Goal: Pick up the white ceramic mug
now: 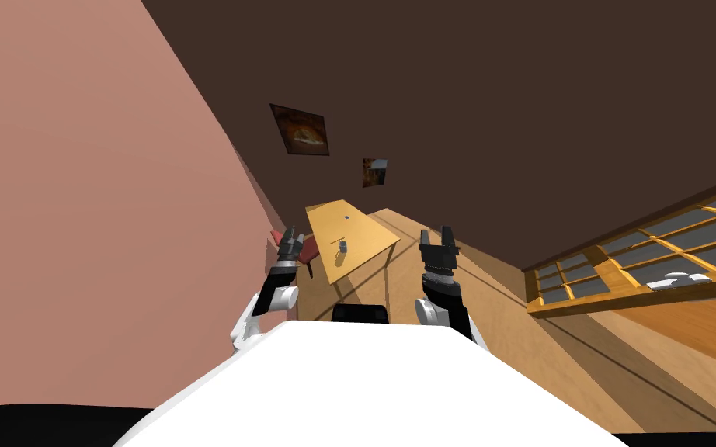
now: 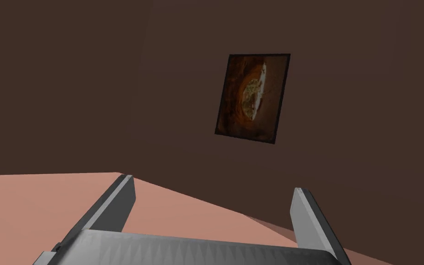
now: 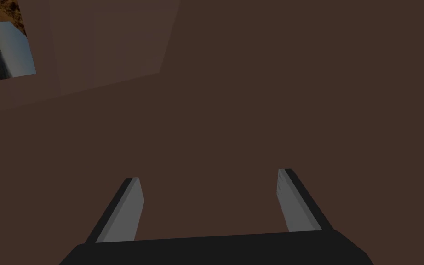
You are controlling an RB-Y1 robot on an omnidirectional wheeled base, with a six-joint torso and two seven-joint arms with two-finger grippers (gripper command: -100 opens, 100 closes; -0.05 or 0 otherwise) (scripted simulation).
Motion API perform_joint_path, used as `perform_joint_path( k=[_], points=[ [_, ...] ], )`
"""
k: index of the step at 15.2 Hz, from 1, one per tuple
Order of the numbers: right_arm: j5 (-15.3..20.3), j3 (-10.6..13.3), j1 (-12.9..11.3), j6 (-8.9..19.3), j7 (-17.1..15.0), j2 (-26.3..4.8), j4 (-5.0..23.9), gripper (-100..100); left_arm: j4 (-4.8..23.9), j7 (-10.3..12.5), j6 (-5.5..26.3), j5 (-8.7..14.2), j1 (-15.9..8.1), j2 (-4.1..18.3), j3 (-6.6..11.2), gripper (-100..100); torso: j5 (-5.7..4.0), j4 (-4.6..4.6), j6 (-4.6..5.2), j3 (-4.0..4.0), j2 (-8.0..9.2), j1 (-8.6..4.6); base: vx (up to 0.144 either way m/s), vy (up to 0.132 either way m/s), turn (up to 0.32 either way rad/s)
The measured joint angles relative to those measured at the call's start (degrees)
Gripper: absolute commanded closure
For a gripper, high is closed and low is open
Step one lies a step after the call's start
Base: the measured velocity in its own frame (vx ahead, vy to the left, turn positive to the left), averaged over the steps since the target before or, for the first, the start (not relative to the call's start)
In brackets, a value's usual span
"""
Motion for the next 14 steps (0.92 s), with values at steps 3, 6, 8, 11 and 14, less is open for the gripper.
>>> perform_joint_path(
  k=[3, 6, 8, 11, 14],
  points=[
    [0.0, 0.0, 0.0, 0.0, 0.0, 0.0, 0.0, 0, 0.7, -0.5, 3.3, 0.5, -0.4, 0.9, 0.38, -100, 0.01, -0.01, 0.0, -0.02, -0.04, 0.05, 0.016, -0.053, -0.073],
    [0.0, 0.0, 0.0, 0.0, 0.0, 0.0, 0.0, 0, 3.6, -1.0, 6.6, 1.2, -2.3, 2.3, 1.22, -100, 0.0, -0.02, 0.0, -0.05, -0.09, 0.02, 0.02, -0.059, -0.054],
    [0.0, 0.0, 0.0, 0.0, 0.0, 0.0, 0.0, 0, 5.5, -1.5, 8.6, 1.6, -3.0, 3.1, 1.62, -100, 0.01, -0.02, 0.0, -0.06, -0.09, 0.02, 0.02, -0.048, -0.048],
    [0.0, 0.0, 0.0, 0.0, 0.0, 0.0, 0.0, 0, 7.1, -2.1, 11.8, 2.2, -4.0, 4.0, 2.18, -100, 0.0, -0.02, 0.01, -0.06, -0.11, 0.0, 0.026, -0.054, -0.062],
    [0.0, 0.0, 0.0, 0.0, 0.0, 0.0, 0.0, 0, 9.3, -2.5, 15.0, 3.0, -5.1, 5.4, 2.94, -100, 0.01, -0.03, 0.01, -0.08, -0.13, 0.04, 0.032, -0.047, -0.073]
  ],
)
